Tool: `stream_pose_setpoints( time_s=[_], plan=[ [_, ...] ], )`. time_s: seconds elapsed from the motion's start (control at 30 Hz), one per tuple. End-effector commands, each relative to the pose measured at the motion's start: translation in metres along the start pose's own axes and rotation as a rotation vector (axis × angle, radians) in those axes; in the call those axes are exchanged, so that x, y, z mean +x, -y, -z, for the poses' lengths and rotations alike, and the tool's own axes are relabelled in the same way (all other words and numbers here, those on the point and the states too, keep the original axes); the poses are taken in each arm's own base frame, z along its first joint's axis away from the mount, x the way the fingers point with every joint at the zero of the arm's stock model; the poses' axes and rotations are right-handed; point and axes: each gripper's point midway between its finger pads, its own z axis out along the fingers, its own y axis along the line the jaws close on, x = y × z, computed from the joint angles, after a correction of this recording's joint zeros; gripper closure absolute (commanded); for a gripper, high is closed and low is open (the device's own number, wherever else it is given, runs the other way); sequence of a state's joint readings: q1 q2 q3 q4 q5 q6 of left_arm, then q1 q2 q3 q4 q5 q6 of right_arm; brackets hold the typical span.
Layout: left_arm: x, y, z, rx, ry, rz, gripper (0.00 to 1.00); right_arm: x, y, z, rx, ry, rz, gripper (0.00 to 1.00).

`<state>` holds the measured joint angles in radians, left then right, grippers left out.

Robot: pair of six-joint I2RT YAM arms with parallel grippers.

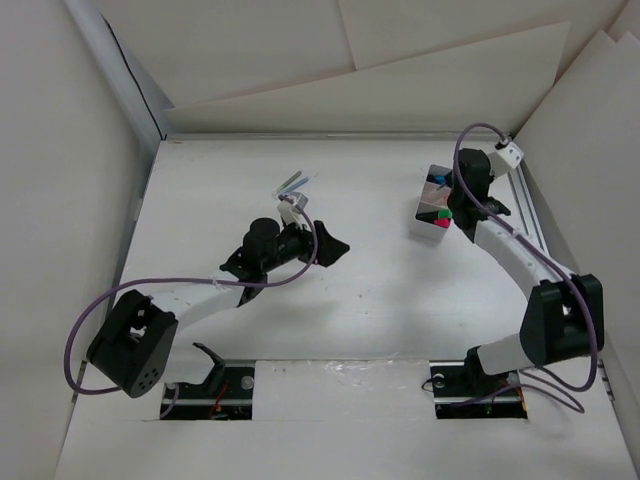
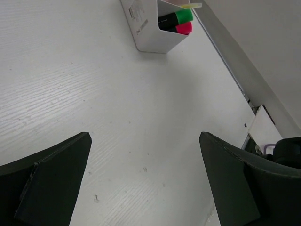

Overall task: Sort the stationery into containers
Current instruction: Place the pen in the storage box.

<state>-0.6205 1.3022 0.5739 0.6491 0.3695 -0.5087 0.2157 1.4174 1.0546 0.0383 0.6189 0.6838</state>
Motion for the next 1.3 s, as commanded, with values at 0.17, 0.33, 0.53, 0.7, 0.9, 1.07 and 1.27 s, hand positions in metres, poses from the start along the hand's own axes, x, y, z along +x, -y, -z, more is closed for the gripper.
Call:
stream_pose_setpoints(
  time_s=[0.17, 0.33, 0.53, 0.7, 0.9, 1.07, 1.27],
  plan=[
    [-0.001, -0.016, 0.000, -0.067, 0.030, -0.052, 0.00, -0.015, 0.020, -0.032, 0.172, 0.104, 0.008, 0.90],
    [0.000, -0.025, 0.001, -0.111, 0.042, -0.049, 0.00, -0.009, 0.022, -0.037, 0.205, 0.115, 0.014, 0.89],
    [0.004, -0.026, -0.002, -0.107, 0.032, -0.036, 0.00, 0.006, 0.017, -0.041, 0.221, 0.100, 0.050, 0.84],
    [0.005, -0.032, -0.007, -0.130, 0.021, -0.021, 0.00, 0.012, 0.005, -0.036, 0.180, 0.072, 0.034, 0.57],
    [0.002, -0.041, -0.018, -0.194, -0.002, 0.022, 0.00, -0.018, -0.009, -0.008, 0.110, 0.087, -0.014, 0.31],
    [-0.013, -0.045, -0.027, -0.240, 0.023, 0.042, 0.37, -0.031, -0.021, 0.030, -0.009, 0.051, -0.095, 0.33],
    [-0.034, -0.064, -0.038, -0.379, 0.044, 0.053, 0.86, -0.023, -0.019, 0.086, -0.185, -0.035, -0.171, 0.48]
  ],
)
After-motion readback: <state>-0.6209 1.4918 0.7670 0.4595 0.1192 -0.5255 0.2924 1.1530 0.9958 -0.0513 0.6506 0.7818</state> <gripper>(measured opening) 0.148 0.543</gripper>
